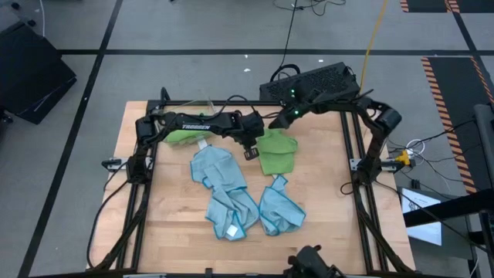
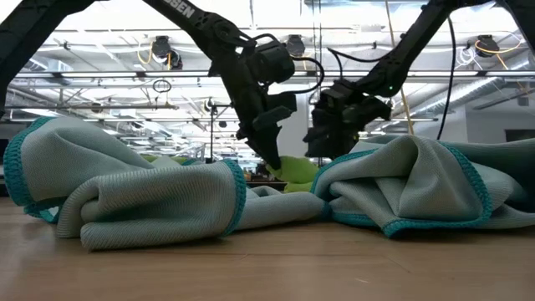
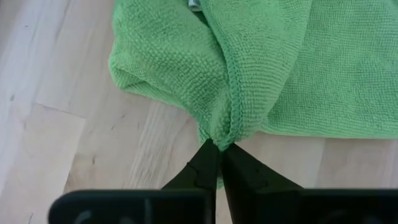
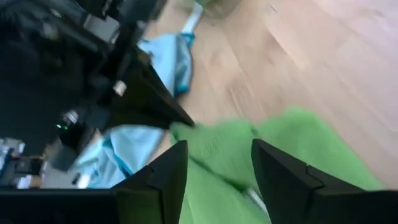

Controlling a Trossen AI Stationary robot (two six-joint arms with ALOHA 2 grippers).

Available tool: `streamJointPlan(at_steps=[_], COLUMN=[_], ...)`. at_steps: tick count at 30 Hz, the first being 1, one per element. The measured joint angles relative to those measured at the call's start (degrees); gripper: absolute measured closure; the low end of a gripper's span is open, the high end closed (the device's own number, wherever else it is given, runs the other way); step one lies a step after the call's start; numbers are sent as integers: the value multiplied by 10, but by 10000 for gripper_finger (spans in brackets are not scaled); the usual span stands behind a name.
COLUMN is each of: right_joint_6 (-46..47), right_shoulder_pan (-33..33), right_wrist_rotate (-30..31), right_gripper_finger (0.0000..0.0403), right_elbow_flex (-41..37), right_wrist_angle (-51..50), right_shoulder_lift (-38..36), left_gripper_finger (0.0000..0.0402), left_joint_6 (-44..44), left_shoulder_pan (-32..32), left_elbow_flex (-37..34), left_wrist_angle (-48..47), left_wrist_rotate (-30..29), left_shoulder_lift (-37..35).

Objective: Fold microfiber towels
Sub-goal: Fold the green microfiber cloth

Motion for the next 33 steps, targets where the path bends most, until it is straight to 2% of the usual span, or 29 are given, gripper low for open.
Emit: streamJointPlan(at_steps=[3, 8, 13, 16, 19, 23, 24, 28, 33], right_joint_6=[-63, -125, -76, -73, -100, -137, -145, -180, -221], right_shoulder_pan=[-11, -5, 10, 18, 21, 11, 6, -16, -25], right_wrist_rotate=[2, -9, -21, -37, -39, -33, -25, -8, -8], right_gripper_finger=[238, 241, 240, 243, 276, 377, 388, 392, 396], right_elbow_flex=[0, 1, 1, 1, 1, 1, 1, 1, 1], right_wrist_angle=[-40, -4, 69, 73, 49, 11, -2, -55, -141], right_shoulder_lift=[-6, 5, 43, 56, 50, 33, 28, 2, -37], left_gripper_finger=[395, 384, 387, 396, 391, 385, 387, 396, 379], left_joint_6=[0, 16, 31, 31, 27, 26, 25, 12, -4], left_shoulder_pan=[0, 0, 0, 0, 0, 0, 0, 0, 0], left_elbow_flex=[0, 0, 0, 0, 0, 0, 0, 0, 0], left_wrist_angle=[1, 6, 4, 1, 1, 1, 1, 12, 37], left_wrist_rotate=[0, -1, -5, -5, -5, -5, -5, -9, -29], left_shoulder_lift=[0, 0, 0, 0, 0, 0, 0, 0, 0])
